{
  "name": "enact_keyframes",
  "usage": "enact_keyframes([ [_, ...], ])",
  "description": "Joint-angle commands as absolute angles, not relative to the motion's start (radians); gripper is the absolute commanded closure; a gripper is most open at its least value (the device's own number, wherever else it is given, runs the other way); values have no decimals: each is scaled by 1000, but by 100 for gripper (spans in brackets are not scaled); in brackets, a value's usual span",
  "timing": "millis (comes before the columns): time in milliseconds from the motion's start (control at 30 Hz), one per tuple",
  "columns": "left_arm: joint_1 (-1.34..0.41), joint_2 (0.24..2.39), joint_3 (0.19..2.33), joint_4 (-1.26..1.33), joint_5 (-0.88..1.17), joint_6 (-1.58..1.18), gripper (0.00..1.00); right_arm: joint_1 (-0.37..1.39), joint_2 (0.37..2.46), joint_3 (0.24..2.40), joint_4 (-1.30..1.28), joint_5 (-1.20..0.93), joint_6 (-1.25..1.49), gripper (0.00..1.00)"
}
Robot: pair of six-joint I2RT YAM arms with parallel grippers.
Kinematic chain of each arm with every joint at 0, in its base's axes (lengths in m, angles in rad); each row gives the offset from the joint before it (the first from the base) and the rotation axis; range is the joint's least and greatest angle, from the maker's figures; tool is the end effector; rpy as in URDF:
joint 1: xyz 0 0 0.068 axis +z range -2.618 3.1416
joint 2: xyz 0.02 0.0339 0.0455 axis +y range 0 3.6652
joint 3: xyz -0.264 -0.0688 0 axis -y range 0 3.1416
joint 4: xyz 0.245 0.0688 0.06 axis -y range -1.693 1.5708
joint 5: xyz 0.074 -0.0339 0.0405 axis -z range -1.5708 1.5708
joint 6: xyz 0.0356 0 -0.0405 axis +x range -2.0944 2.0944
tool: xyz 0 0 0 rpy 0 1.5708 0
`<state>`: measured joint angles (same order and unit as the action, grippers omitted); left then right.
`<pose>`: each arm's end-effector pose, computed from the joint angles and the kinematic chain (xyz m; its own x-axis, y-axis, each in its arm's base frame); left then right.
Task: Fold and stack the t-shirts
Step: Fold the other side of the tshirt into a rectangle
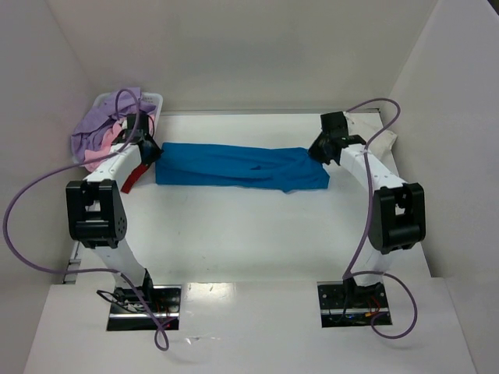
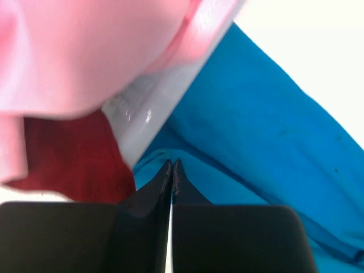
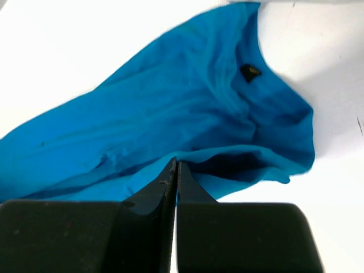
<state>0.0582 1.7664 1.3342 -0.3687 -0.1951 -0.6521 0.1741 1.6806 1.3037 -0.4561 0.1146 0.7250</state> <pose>0.3937 0.0299 0.2461 -0.4533 -0.6228 -0.6377 -0.5874 0.7468 -0.3118 0.3675 0.0605 0.2606 -0.6094 0.5617 -0.5596 0.4112 0.8273 0.3827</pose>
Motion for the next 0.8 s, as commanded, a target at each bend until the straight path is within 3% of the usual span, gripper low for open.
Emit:
enact_keyframes([
  [0,69,1808,1403,-321,-212,-617,100,157,1719,1376,-410,120,699,100],
  [600,98,2003,1509,-272,-212,-617,100,114,1933,1509,-341,57,663,100],
  [767,98,2023,1509,-259,-212,-617,93,114,1986,1519,-321,32,653,90],
])
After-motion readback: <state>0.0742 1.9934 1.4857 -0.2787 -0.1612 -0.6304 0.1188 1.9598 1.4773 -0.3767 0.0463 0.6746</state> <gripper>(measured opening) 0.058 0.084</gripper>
